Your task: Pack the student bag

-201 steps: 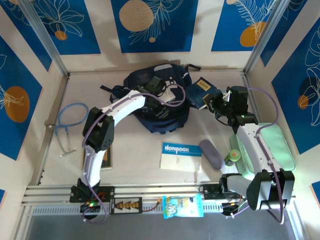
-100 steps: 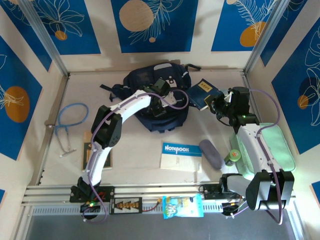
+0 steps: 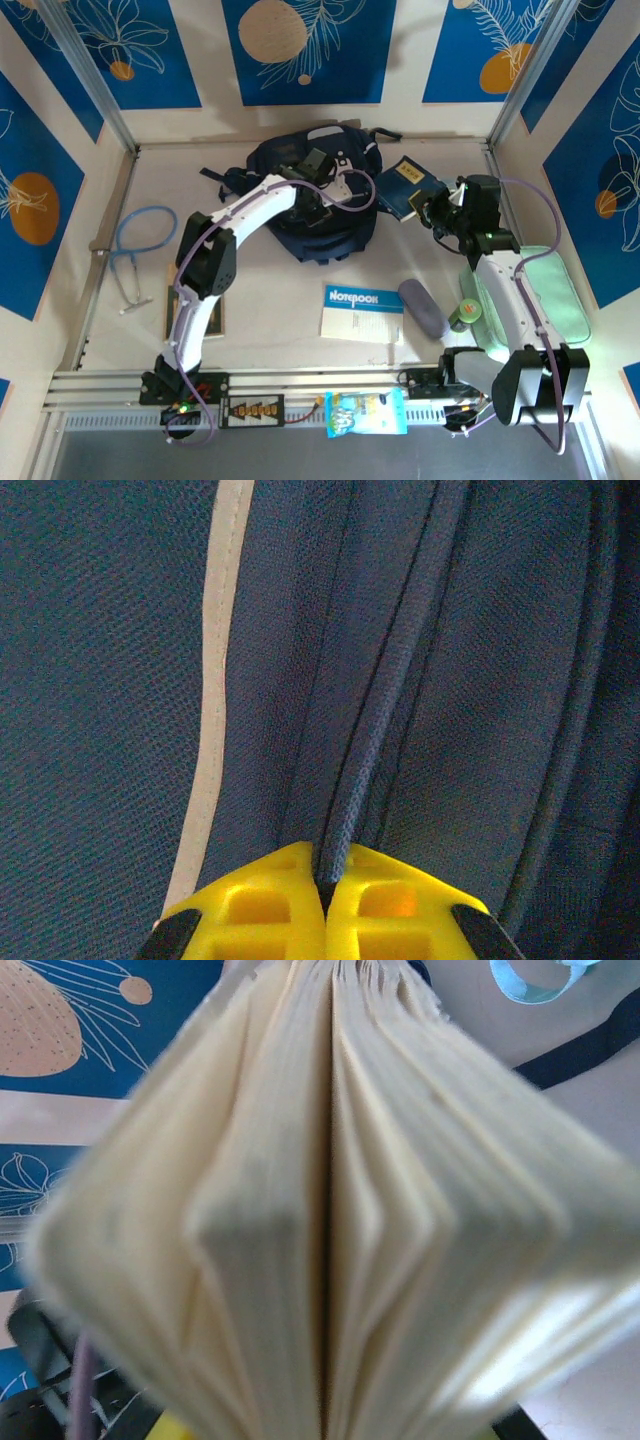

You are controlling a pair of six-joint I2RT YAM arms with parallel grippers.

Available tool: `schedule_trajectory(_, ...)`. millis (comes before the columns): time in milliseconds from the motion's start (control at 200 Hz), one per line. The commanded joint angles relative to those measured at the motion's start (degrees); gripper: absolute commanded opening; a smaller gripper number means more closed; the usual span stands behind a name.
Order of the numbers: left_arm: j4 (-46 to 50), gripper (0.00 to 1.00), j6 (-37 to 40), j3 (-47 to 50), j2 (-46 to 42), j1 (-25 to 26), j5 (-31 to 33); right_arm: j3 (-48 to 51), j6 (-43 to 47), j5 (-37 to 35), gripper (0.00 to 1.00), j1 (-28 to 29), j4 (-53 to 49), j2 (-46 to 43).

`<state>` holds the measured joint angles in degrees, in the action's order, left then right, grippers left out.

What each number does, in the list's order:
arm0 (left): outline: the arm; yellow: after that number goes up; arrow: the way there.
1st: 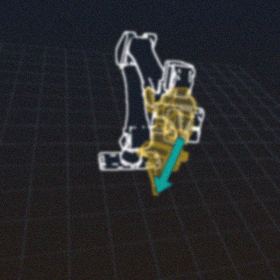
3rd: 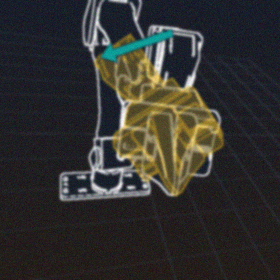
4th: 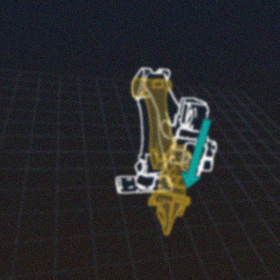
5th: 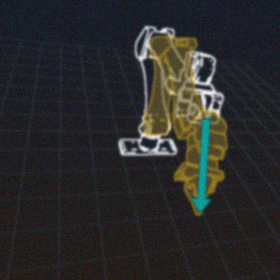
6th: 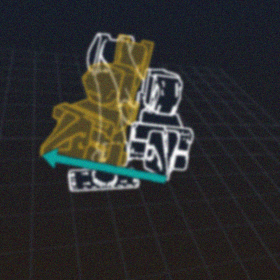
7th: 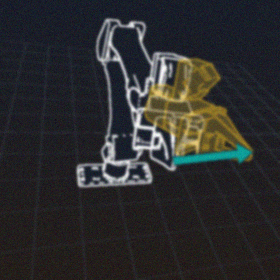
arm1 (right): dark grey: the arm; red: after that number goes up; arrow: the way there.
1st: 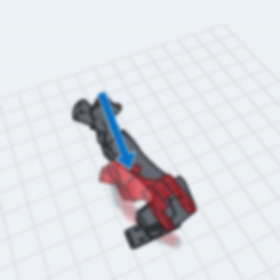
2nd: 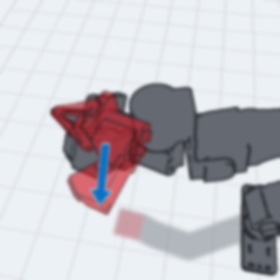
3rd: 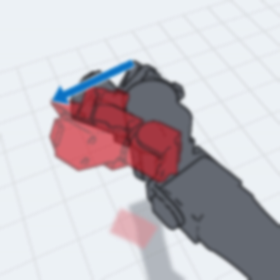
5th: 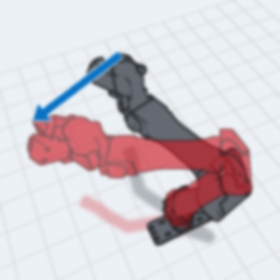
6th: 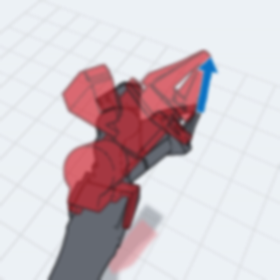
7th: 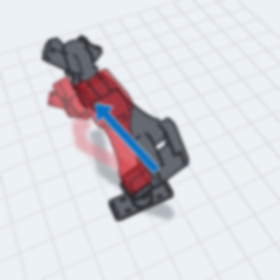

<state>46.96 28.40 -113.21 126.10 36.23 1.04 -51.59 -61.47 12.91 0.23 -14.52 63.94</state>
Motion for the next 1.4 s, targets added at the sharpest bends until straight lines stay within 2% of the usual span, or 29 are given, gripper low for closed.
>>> schedule_trajectory(0, -0.5, 0.0, -2.2, -1.2, -6.0, -0.9, -3.4, 0.7, 1.7, -1.1, 0.0, -0.3, -0.4, -2.4)
schedule_trajectory(170, -2.9, 0.0, -4.9, -0.2, -10.0, -1.2, -4.2, 0.8, 2.5, -4.0, 0.0, -0.7, -3.8, -4.9)
schedule_trajectory(300, -4.9, 0.0, -6.5, -2.9, -12.1, -1.2, -3.6, -0.5, 3.7, -7.7, 0.0, -1.9, -9.8, -7.9)
schedule_trajectory(405, -7.8, 0.0, -9.5, -4.0, -13.3, -1.2, -0.1, -0.6, 4.7, -8.0, 0.0, -2.2, -12.0, -10.1)
schedule_trajectory(525, -14.2, 0.0, -15.0, -1.8, -15.1, -1.3, 4.7, 1.1, 3.9, -4.7, 0.0, -1.7, -12.1, -11.8)
schedule_trajectory(620, -16.7, 0.0, -18.3, -1.6, -15.6, -1.3, 6.2, 2.6, 2.8, -2.8, 0.0, 1.0, -10.9, -11.8)
schedule_trajectory(740, -19.2, 0.0, -20.2, -0.3, -16.8, -1.3, 5.2, 3.0, 2.3, -5.1, 0.0, 9.1, -9.2, -9.6)
schedule_trajectory(830, -19.8, 0.0, -21.1, 0.0, -17.5, -1.3, 4.3, 3.1, 0.8, -6.2, 0.0, 15.0, -4.4, -6.5)
schedule_trajectory(980, -17.3, 0.0, -25.4, -1.4, -18.1, -1.5, 3.2, 2.8, -3.7, -6.7, 0.0, 21.7, 10.0, 1.5)
schedule_trajectory(1190, -12.6, 0.0, -31.8, -4.7, -18.2, -1.9, -1.0, 0.5, -11.9, -11.9, 0.0, 24.1, 28.2, 15.7)
schedule_trajectory(1390, -11.4, 0.0, -35.2, -6.1, -18.4, -2.5, -2.9, -4.0, -14.5, -20.5, 0.01, 26.7, 34.4, 27.5)
